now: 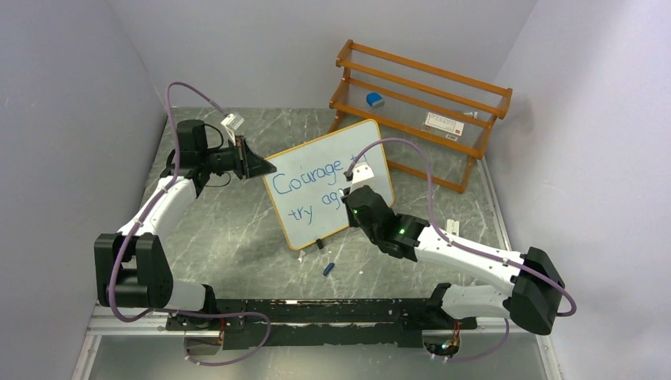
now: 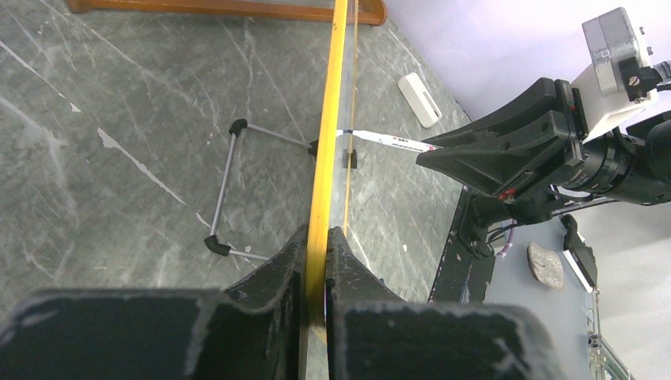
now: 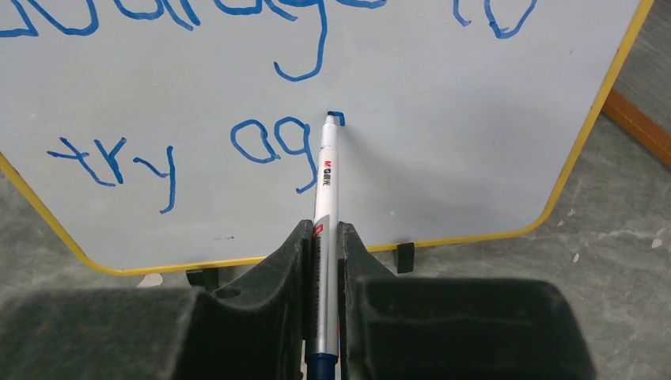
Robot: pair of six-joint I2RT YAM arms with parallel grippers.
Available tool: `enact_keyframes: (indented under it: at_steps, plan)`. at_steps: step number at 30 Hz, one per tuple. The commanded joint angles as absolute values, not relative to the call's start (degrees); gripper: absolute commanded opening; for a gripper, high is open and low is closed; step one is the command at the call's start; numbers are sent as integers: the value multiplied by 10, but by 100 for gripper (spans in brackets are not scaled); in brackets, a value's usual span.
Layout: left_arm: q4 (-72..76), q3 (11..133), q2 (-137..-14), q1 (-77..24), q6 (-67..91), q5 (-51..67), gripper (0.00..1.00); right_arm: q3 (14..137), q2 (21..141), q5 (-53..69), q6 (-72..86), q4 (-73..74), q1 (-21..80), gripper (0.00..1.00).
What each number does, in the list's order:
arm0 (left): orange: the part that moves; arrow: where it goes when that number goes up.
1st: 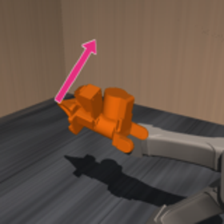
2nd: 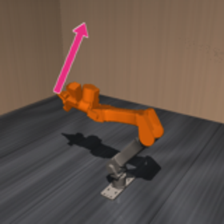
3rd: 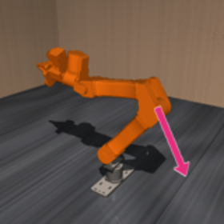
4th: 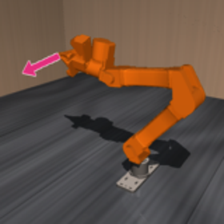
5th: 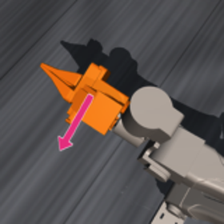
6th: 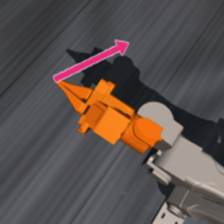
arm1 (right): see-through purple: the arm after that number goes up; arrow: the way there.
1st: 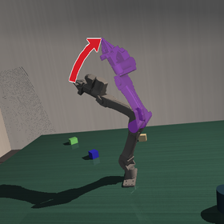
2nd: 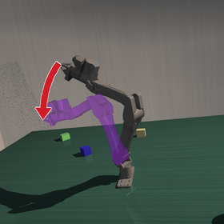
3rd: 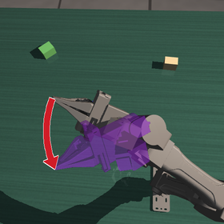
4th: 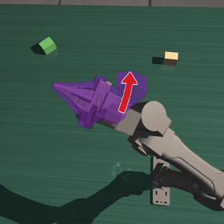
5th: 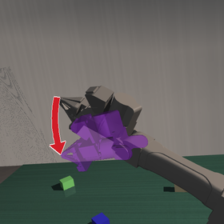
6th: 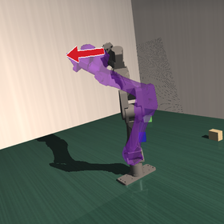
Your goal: Write a sentence on the whiteboard
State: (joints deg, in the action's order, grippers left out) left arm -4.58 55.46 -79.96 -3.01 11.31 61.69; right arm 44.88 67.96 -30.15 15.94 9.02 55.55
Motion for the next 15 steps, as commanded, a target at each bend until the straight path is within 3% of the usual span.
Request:
enact_keyframes:
  at_steps: [1, 15]
  plan:
    - [-87, 549, -821, -47, 81, 564, 5, 458, 678, -273, 155, 72, 553, 0]
    - [-88, 549, -821, -47, 80, 564, 5, 455, 681, -261, 166, 129, 559, 0]
